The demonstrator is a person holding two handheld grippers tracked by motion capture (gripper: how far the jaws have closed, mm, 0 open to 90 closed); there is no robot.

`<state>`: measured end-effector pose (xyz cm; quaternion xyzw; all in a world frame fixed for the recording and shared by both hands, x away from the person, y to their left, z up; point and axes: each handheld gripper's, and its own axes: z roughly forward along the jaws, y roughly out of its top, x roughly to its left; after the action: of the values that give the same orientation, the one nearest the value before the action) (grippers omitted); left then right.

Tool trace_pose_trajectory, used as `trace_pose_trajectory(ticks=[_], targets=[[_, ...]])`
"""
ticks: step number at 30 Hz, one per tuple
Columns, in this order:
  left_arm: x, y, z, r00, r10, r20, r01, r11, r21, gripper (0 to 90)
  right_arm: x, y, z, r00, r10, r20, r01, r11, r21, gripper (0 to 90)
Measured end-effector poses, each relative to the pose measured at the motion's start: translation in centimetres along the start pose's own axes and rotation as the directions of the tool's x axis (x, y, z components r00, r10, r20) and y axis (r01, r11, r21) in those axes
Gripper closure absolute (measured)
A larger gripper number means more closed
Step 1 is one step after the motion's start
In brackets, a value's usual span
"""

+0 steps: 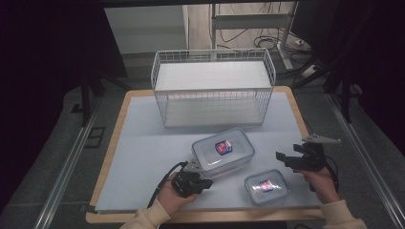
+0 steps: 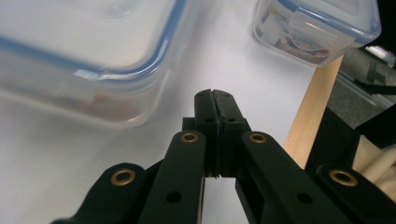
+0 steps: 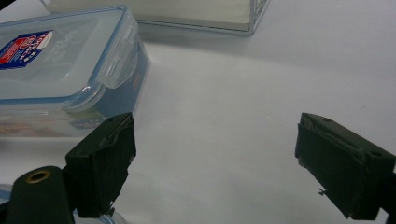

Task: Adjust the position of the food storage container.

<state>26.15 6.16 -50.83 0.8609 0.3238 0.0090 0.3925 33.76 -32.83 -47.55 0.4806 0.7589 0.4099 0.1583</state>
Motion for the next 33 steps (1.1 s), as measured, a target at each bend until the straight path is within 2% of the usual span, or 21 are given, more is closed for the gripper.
trace_pose_trajectory(ticks=[4, 5, 9, 11, 13, 18, 24, 27, 28, 29, 33], targets=[[0.2, 0.3, 0.4, 0.9999, 0.009, -0.014, -0.009, 1.0000, 0.004, 90.0, 0.1, 0.0, -0.2, 0.9999, -0.011, -0.007, 0.011, 0.9999, -0.013, 12.2], [0.5, 0.3, 0.4, 0.9995, -0.007, -0.031, 0.007, 1.0000, -0.003, 90.0, 0.1, 0.0, -0.2, 0.9999, -0.014, -0.008, 0.014, 0.9998, -0.015, 12.2], [1.4, 0.2, 0.0, 0.9984, -0.029, -0.049, 0.028, 0.9995, -0.013, 90.0, 0.1, 0.0, -0.1, 0.9998, -0.017, -0.007, 0.017, 0.9998, -0.010, 12.2], [1.7, 0.2, 0.0, 0.9985, -0.048, -0.027, 0.048, 0.9988, -0.015, 90.0, 0.1, 0.0, 0.0, 0.9998, -0.017, -0.006, 0.017, 0.9998, -0.006, 12.2], [1.8, 0.2, 0.0, 0.9988, -0.038, -0.031, 0.038, 0.9992, -0.011, 90.0, 0.1, 0.0, 0.0, 0.9998, -0.018, -0.005, 0.018, 0.9998, -0.005, 12.2], [2.2, 0.1, -0.2, 0.9981, -0.051, -0.035, 0.050, 0.9986, -0.015, 90.0, 0.1, 0.0, 0.0, 0.9998, -0.020, -0.006, 0.020, 0.9998, -0.006, 12.2], [4.3, -0.1, -1.0, 0.9926, -0.102, -0.066, 0.099, 0.9938, -0.051, 90.0, 0.0, 0.0, -0.1, 0.9999, -0.015, -0.007, 0.015, 0.9999, -0.008, 12.3], [5.6, -0.1, -1.3, 0.9883, -0.135, -0.071, 0.130, 0.9892, -0.067, 90.0, 0.0, 0.1, 0.0, 0.9997, -0.001, -0.025, 0.000, 1.0000, -0.005, 12.6], [5.6, -0.1, -1.3, 0.9883, -0.135, -0.071, 0.130, 0.9892, -0.067, 90.0, 0.0, 0.2, 0.0, 0.9994, 0.000, -0.034, -0.001, 1.0000, -0.005, 12.6], [6.2, 0.0, -1.5, 0.9856, -0.141, -0.092, 0.134, 0.9878, -0.079, 90.0, 0.2, 0.3, 0.1, 0.9994, -0.007, -0.034, 0.007, 1.0000, -0.005, 12.6], [6.9, 0.0, -1.7, 0.9820, -0.159, -0.102, 0.151, 0.9850, -0.084, 90.0, 0.6, 0.3, 0.4, 0.9990, -0.019, -0.041, 0.019, 0.9998, 0.001, 12.5]])
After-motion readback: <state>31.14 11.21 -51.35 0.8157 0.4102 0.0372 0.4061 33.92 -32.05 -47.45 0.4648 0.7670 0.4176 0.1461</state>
